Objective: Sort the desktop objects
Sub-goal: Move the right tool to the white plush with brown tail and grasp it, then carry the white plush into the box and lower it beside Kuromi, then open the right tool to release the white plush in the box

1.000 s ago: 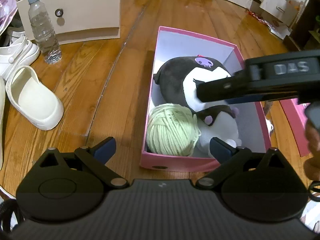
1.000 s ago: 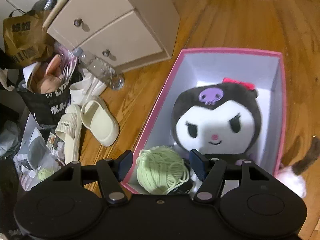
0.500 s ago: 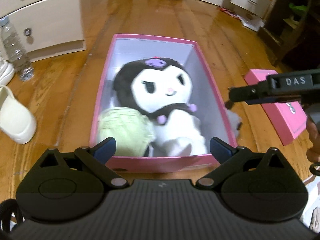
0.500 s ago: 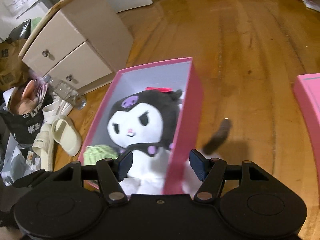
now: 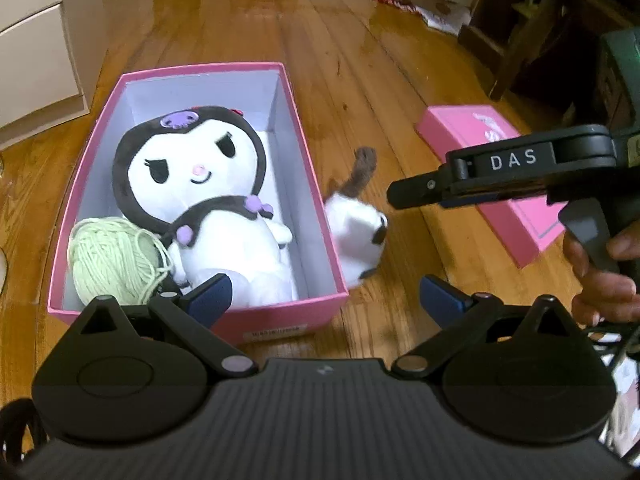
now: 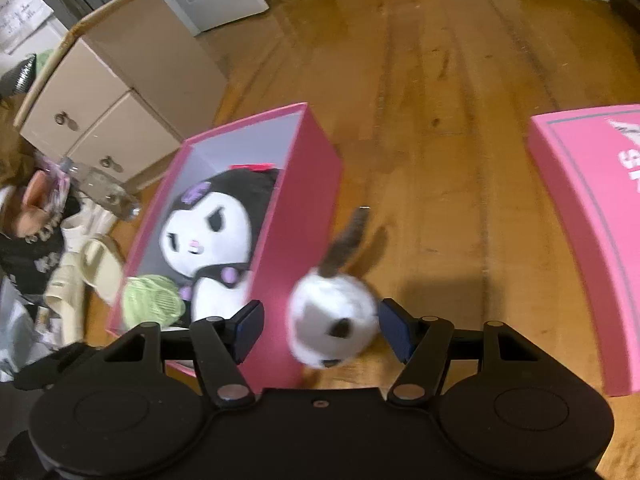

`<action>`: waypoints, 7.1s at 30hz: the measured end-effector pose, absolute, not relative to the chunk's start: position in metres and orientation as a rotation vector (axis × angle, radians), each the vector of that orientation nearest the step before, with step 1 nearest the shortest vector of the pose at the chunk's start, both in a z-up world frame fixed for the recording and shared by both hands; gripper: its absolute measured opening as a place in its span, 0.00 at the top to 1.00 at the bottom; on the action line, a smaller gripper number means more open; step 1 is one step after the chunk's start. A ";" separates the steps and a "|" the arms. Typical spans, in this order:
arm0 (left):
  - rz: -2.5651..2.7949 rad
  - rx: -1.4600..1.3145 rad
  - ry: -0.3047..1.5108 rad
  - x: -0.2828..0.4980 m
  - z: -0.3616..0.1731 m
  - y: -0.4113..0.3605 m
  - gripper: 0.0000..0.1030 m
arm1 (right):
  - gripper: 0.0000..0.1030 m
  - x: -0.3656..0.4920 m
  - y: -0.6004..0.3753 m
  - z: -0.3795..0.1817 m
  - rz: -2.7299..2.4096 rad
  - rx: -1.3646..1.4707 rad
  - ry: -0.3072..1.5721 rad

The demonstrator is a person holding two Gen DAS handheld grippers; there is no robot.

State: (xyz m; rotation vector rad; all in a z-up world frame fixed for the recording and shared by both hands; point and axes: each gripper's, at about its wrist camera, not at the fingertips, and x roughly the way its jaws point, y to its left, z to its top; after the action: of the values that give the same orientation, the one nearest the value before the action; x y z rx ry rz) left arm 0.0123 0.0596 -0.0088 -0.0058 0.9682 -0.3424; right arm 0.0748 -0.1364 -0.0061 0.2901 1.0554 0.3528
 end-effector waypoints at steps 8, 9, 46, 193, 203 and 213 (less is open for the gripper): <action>-0.359 0.000 0.969 0.007 -0.014 0.042 0.01 | 0.30 0.075 -0.142 -0.022 0.327 0.202 1.071; -0.358 0.001 0.971 0.007 -0.015 0.039 0.01 | 0.30 0.075 -0.142 -0.024 0.337 0.203 1.077; -0.271 0.010 0.904 0.018 -0.020 0.057 0.01 | 0.26 0.106 -0.103 -0.077 0.470 0.211 1.149; -0.088 -0.092 0.956 0.031 -0.022 0.132 0.00 | 0.70 0.085 -0.005 0.003 0.606 -0.187 0.969; -0.096 -0.072 0.951 0.026 -0.016 0.123 0.00 | 0.55 0.067 -0.028 0.020 0.627 -0.035 0.919; -0.124 0.005 0.953 0.020 -0.008 0.083 0.00 | 0.29 0.040 -0.067 0.044 0.591 0.043 0.827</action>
State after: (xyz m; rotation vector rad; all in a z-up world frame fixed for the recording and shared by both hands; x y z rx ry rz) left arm 0.0204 0.0835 -0.0076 0.0048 0.9530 -0.1243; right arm 0.0395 -0.0667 0.0445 0.0430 0.8275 0.5912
